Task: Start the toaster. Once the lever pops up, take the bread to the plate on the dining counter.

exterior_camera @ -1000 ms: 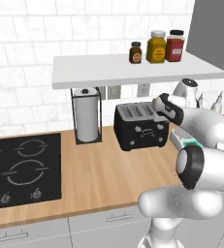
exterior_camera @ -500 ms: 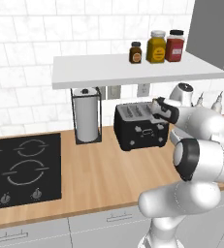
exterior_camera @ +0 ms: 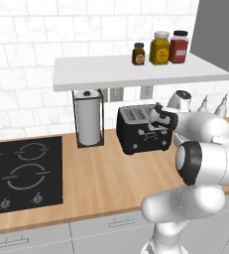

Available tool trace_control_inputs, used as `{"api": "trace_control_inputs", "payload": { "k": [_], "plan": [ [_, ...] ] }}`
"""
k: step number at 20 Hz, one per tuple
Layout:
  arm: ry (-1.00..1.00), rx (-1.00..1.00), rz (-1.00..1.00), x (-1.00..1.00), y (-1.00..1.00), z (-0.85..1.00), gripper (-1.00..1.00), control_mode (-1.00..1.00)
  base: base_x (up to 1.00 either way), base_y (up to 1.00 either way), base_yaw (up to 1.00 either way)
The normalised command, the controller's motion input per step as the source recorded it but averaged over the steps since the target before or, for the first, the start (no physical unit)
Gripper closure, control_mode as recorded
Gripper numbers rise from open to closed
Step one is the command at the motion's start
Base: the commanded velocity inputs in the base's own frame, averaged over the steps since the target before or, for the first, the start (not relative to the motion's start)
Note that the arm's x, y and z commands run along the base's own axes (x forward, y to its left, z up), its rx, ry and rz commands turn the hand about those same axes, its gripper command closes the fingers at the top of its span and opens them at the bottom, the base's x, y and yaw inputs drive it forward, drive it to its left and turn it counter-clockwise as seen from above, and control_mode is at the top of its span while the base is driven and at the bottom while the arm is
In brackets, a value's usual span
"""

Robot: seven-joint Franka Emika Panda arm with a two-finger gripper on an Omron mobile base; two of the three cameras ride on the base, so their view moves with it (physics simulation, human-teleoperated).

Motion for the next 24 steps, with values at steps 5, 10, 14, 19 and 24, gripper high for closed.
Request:
{"api": "trace_control_inputs", "payload": {
  "k": [5,10,14,19,24],
  "plan": [
    [0.0,-0.01,-0.01,0.02,0.0,-0.38,1.0,-1.0,0.0,0.0,0.0],
    [0.0,-0.02,-0.03,0.0,0.0,-0.57,1.0,-1.0,0.0,0.0,0.0],
    [0.0,-0.03,-0.03,0.0,0.0,-0.52,1.0,-1.0,0.0,0.0,0.0],
    [0.0,-0.02,0.0,0.0,0.0,-0.22,1.0,-1.0,0.0,0.0,0.0],
    [0.0,-0.03,0.0,-0.01,0.0,-0.09,1.0,-1.0,0.0,0.0,0.0]
  ]
}}
